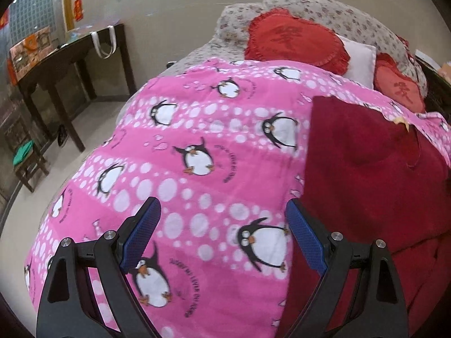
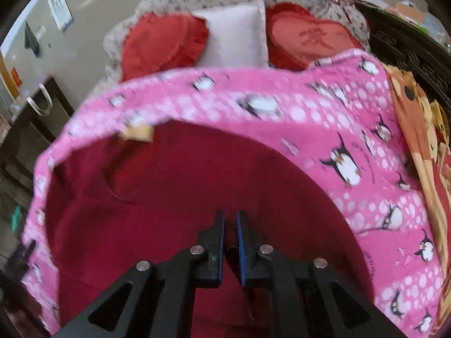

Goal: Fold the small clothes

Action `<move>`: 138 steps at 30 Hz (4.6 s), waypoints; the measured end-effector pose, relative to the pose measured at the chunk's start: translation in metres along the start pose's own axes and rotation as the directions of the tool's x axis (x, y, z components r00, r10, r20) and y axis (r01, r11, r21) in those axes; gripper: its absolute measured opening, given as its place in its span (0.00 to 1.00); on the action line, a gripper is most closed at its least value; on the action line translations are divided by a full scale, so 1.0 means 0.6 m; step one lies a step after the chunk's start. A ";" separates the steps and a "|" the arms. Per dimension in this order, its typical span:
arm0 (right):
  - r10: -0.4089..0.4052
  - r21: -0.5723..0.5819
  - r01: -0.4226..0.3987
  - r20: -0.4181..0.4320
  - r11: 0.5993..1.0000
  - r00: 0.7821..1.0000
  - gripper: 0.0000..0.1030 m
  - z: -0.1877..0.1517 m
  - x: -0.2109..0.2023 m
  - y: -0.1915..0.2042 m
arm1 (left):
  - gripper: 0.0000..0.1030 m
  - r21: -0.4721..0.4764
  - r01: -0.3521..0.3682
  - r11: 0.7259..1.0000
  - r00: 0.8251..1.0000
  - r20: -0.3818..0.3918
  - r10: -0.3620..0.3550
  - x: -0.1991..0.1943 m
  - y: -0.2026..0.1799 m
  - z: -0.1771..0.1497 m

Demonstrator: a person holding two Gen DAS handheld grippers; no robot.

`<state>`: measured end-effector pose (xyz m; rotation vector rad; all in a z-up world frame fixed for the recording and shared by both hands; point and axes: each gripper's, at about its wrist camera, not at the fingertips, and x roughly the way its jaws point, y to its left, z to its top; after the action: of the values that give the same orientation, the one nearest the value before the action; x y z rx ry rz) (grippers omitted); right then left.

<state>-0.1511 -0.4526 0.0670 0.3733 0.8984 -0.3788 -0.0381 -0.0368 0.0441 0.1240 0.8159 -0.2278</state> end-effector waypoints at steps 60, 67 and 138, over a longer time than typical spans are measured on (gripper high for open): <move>-0.077 -0.680 0.092 0.053 0.727 0.996 0.04 -0.068 0.021 0.103 | 0.88 0.001 -0.014 1.000 1.000 -0.003 0.014 0.016 -0.056 0.021; -0.077 -0.458 0.088 0.041 0.885 0.996 0.04 -0.011 0.025 0.024 | 0.88 0.047 -0.001 0.999 1.000 -0.018 0.001 0.029 -0.089 0.023; 0.119 -0.076 -0.123 -0.045 0.990 0.992 0.25 -0.045 0.042 -0.031 | 0.92 0.088 0.089 0.992 0.989 -0.127 -0.078 0.098 -0.122 0.017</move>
<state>-0.1641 -0.4603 0.0284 0.3624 0.9227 -0.2244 -0.0104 -0.1189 0.0063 0.1931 0.9346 -0.3400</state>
